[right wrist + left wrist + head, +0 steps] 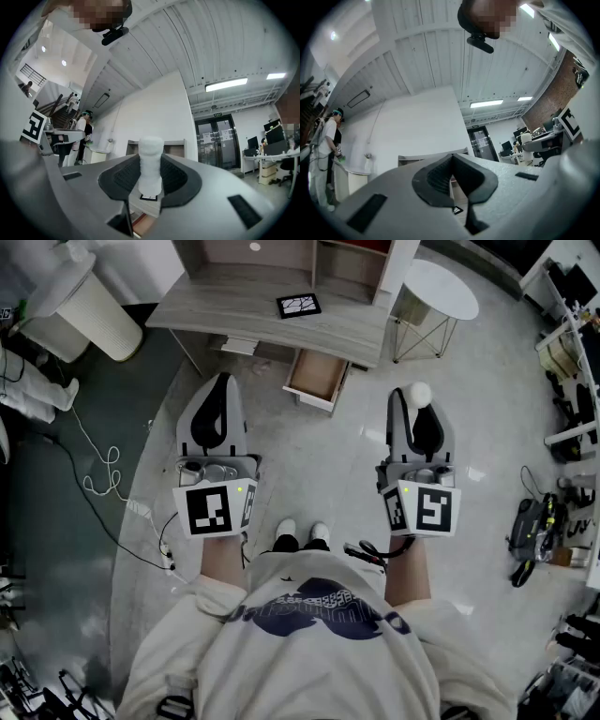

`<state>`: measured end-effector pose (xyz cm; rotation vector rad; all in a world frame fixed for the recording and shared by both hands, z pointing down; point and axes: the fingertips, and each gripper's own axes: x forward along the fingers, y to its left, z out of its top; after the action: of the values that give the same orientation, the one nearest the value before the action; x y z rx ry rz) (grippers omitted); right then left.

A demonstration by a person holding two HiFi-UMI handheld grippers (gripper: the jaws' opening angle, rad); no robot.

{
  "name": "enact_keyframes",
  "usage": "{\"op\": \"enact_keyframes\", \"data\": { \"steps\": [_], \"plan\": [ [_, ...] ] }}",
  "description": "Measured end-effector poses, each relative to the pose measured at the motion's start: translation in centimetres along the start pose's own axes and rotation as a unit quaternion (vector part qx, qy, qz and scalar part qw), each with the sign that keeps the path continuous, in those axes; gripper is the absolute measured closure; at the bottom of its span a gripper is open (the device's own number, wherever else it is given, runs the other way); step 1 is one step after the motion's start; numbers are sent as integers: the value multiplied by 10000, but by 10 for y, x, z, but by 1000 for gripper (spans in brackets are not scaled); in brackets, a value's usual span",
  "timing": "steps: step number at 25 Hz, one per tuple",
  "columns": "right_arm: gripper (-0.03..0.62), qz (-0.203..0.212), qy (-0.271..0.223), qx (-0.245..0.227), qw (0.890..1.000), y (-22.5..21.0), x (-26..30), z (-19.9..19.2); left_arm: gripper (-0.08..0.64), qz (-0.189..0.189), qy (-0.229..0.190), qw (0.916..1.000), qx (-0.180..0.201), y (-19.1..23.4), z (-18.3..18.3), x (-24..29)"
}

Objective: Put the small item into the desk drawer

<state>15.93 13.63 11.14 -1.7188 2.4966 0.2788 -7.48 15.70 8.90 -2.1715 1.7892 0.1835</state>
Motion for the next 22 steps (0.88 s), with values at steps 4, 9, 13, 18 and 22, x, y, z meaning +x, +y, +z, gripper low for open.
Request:
{"op": "enact_keyframes", "data": {
  "steps": [4, 9, 13, 18, 22],
  "plan": [
    [471, -1, 10, -15, 10000, -1, 1, 2, 551, 11, 2, 10000, 8, 0, 2, 1],
    [471, 10, 32, -86, 10000, -1, -1, 1, 552, 24, 13, 10000, 6, -1, 1, 0],
    [472, 38, 68, -129, 9999, -2, 0, -3, 551, 51, 35, 10000, 7, -1, -2, 1],
    [469, 165, 42, 105, 9998, -4, -4, -2, 551, 83, 81, 9999, 28, -4, -2, -2],
    [468, 241, -19, 255, 9994, -7, -5, 0, 551, 114, 99, 9999, 45, -3, -2, -2]
  ]
}}
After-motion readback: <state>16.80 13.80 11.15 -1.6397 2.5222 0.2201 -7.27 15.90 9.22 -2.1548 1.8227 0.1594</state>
